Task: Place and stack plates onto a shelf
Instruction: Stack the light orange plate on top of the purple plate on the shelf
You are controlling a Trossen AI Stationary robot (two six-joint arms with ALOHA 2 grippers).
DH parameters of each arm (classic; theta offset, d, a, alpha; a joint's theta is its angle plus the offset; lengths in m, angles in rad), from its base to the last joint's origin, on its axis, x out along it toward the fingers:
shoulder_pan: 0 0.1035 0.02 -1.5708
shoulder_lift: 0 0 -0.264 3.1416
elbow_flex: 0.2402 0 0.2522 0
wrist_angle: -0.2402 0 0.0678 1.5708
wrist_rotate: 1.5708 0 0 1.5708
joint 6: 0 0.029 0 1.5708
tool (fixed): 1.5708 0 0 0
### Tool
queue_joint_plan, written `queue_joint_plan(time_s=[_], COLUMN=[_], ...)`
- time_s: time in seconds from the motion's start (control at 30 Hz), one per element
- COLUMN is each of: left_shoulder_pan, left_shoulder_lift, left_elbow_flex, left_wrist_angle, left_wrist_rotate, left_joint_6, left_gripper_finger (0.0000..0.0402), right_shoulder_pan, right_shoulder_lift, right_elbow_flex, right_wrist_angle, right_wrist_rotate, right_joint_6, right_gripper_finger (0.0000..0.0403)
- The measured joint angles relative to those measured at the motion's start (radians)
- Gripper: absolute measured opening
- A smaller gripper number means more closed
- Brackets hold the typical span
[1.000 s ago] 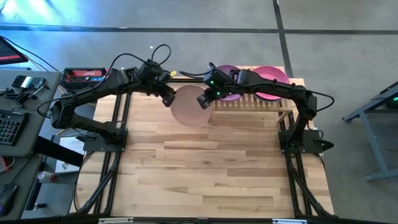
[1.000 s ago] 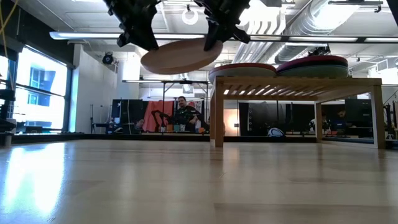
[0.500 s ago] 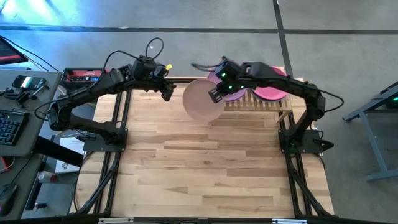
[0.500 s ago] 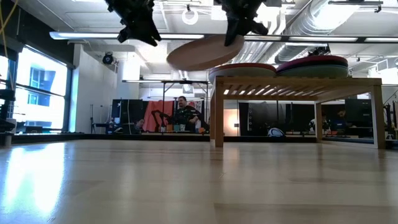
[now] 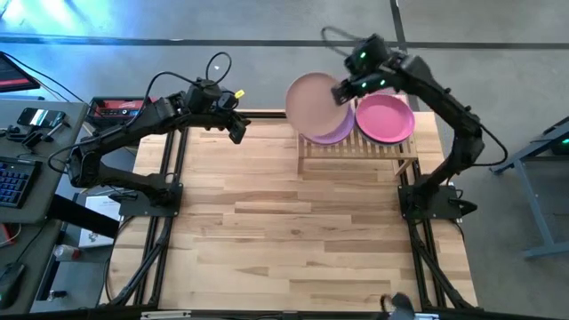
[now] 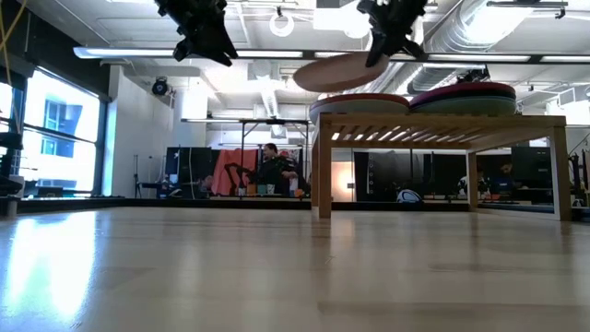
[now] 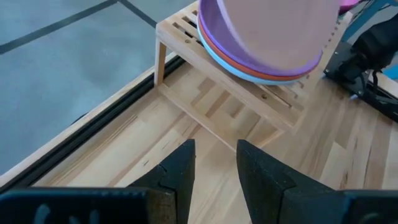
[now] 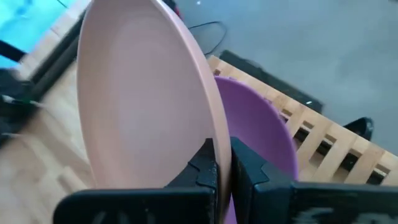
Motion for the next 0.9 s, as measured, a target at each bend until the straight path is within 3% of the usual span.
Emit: queue_joint_plan(time_s=[0.2, 0.4, 0.57, 0.9], left_shoulder_pan=[0.000, 0.000, 0.000, 0.000], left_shoulder_lift=[0.000, 0.000, 0.000, 0.000], left_elbow_flex=[0.000, 0.000, 0.000, 0.000], left_wrist_angle=[-0.010, -0.015, -0.014, -0.014], left_wrist_rotate=[0.000, 0.000, 0.000, -0.006], left_joint_6=[0.001, 0.001, 0.002, 0.002], left_gripper_finger=[0.0108, 0.0108, 0.0108, 0.0108], right_shoulder_pan=[-0.194, -0.305, -0.344, -0.317], right_shoulder_lift=[0.034, 0.090, 0.146, 0.190], right_elbow_flex=[0.000, 0.000, 0.000, 0.000], right_wrist_angle=[-0.001, -0.065, -0.152, -0.179], right_wrist_rotate=[-0.298, -0.554, -0.579, -0.518], right_joint_6=[-0.060, -0.144, -0.194, -0.214], right_gripper_finger=[0.0000, 0.0000, 0.0000, 0.0000])
